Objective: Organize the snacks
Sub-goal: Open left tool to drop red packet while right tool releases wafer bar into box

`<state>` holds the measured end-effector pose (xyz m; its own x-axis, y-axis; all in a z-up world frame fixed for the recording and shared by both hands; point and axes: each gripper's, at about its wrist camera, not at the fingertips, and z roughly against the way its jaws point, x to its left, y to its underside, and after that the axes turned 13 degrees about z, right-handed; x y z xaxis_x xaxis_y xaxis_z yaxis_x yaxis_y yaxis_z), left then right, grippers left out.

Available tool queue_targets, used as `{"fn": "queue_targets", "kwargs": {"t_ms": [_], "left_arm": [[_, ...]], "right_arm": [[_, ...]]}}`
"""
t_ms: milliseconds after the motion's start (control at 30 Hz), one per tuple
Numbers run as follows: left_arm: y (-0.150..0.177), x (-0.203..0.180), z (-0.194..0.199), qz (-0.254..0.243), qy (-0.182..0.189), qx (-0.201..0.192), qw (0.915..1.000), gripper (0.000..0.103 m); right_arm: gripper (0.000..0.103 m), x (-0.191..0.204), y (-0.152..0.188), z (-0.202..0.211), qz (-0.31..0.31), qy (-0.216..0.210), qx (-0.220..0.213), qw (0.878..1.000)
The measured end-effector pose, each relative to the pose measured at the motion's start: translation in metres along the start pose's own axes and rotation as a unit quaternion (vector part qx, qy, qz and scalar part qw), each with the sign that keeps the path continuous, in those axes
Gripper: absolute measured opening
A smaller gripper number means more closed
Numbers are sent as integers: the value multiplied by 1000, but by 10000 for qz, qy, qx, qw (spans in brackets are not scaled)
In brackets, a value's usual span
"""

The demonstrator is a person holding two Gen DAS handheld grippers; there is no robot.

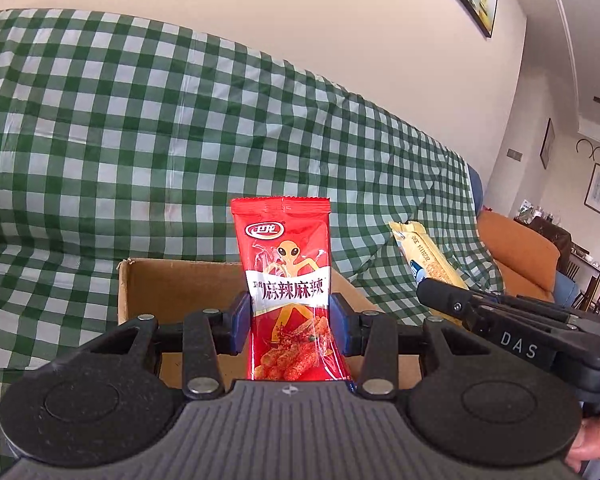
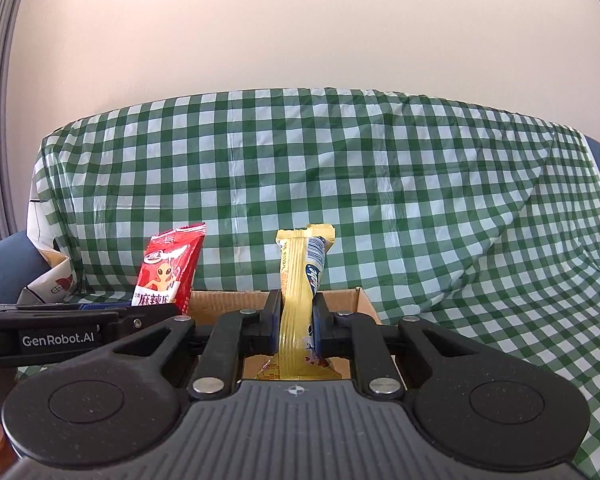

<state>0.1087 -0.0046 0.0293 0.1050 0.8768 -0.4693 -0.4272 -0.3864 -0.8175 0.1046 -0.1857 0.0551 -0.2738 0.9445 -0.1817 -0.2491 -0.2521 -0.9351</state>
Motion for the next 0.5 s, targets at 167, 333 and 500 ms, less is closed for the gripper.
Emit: {"fn": "queue_targets", "kwargs": {"t_ms": [167, 333, 500], "left_arm": [[0, 1, -1, 52, 117, 63, 9999, 48], [-2, -5, 11, -83, 261, -166, 9995, 73], [9, -11, 27, -455, 80, -346, 9983, 83]], "right_arm": [[16, -3, 1, -2, -60, 76, 66, 9999], [64, -7, 2, 1, -284, 293, 97, 9991], [80, -8, 4, 11, -440, 325, 114, 9984]]}}
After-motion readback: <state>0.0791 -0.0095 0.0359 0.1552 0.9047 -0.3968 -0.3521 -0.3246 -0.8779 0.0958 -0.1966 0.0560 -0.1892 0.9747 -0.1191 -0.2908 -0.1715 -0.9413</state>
